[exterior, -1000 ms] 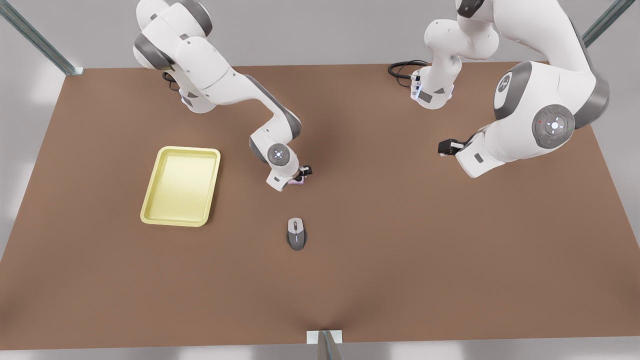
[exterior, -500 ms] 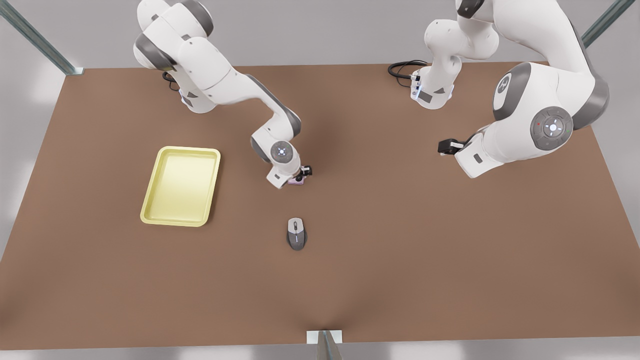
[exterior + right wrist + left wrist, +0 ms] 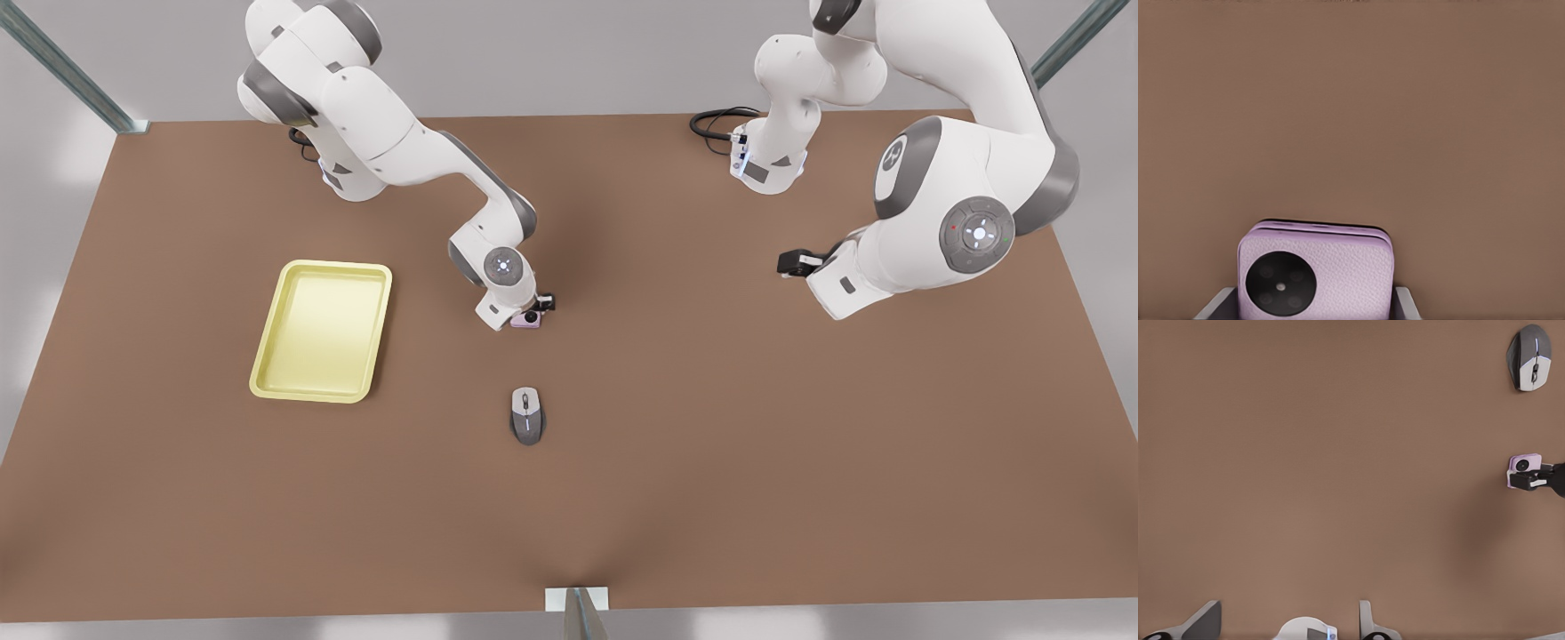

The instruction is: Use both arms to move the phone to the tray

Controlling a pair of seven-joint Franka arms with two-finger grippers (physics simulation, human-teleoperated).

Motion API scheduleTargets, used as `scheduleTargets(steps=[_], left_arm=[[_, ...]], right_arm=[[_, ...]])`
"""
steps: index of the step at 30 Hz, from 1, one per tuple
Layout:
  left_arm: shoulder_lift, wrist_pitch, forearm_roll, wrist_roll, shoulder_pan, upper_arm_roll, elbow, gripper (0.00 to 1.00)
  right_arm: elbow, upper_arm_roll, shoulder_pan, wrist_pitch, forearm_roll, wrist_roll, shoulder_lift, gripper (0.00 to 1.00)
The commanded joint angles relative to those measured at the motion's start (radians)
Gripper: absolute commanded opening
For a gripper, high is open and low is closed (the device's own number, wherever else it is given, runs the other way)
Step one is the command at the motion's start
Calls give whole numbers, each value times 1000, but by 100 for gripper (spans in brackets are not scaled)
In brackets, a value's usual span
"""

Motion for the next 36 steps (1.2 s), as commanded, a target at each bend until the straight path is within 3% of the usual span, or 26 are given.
scheduleTargets(steps=[1,7,19,24,28,31,33,34,36], left_arm=[[-1,-1,0,2,0,1,0,100],[1,-1,0,3,0,1,0,100],[4,1,0,5,4,1,-1,100],[-3,10,-3,-1,6,17,2,100],[-7,15,85,-1,4,25,19,100],[-9,19,85,-1,4,28,19,100],[-4,21,85,-1,4,28,19,100],[-3,21,85,-3,4,28,19,100],[-1,21,85,-1,6,28,19,100]], right_arm=[[0,0,0,5,0,46,-1,88],[-2,0,0,7,0,43,1,82],[17,-4,-16,-34,0,-6,-51,80],[31,-6,-364,-338,1,-363,-303,80],[-189,-6,-598,-326,1,-690,-478,80],[-262,-9,-724,-323,1,-892,-518,81],[-318,-9,-749,-278,1,-937,-518,87],[-324,-9,-749,-277,3,-937,-513,100],[-322,-9,-749,-274,5,-934,-498,100]])
